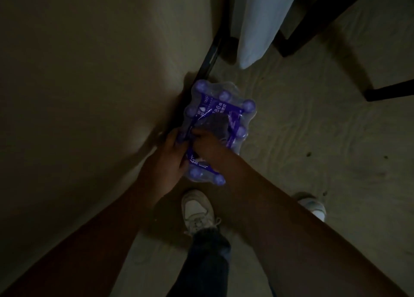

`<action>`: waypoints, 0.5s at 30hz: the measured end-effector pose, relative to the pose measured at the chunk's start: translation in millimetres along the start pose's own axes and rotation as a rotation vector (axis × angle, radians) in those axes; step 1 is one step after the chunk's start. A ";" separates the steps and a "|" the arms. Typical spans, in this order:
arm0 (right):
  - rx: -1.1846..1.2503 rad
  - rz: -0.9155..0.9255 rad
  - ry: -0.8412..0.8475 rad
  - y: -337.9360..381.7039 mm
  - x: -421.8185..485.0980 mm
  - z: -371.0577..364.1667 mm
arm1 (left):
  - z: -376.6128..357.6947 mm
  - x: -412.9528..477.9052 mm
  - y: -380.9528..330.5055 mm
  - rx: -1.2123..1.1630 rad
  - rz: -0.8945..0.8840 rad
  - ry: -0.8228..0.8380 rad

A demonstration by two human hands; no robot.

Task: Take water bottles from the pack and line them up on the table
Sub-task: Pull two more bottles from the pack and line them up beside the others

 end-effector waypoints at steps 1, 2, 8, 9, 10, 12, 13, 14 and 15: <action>0.179 -0.069 0.040 -4.8 3.1 -0.7 | 0.3 -1.0 0.9 0.005 0.014 0.010; 0.348 -0.137 0.104 -10.4 5.2 -2.1 | 0.4 -2.1 1.9 0.011 0.028 0.013; 0.320 -0.127 0.008 -9.4 15.0 8.2 | 3.4 2.6 2.0 0.110 0.029 -0.040; 0.266 -0.112 -0.043 -8.0 14.6 12.9 | 4.6 4.3 -1.3 0.131 0.039 -0.052; 0.202 -0.118 -0.078 -6.5 12.9 18.0 | 5.3 6.1 -3.8 0.133 0.066 -0.056; 0.127 -0.132 -0.078 -5.8 9.9 26.1 | 5.3 11.0 -6.8 0.073 0.133 -0.032; 0.105 -0.125 -0.047 -4.6 8.9 26.8 | 4.8 14.2 -7.7 0.053 0.164 -0.008; 0.060 -0.131 -0.026 0.0 4.2 26.5 | 3.7 17.8 -8.4 0.072 0.184 0.018; 0.016 -0.111 -0.003 0.8 5.5 25.9 | 2.7 22.7 -9.3 0.131 0.190 0.044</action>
Point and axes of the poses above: each hand's wrist, its own x-axis towards the middle knuckle, its own z-axis out of the back of the hand, y = z × x, the point moved 5 cm from there along x, towards the middle knuckle, and after that the axes turned 15 degrees about x, right-handed, at the moved point
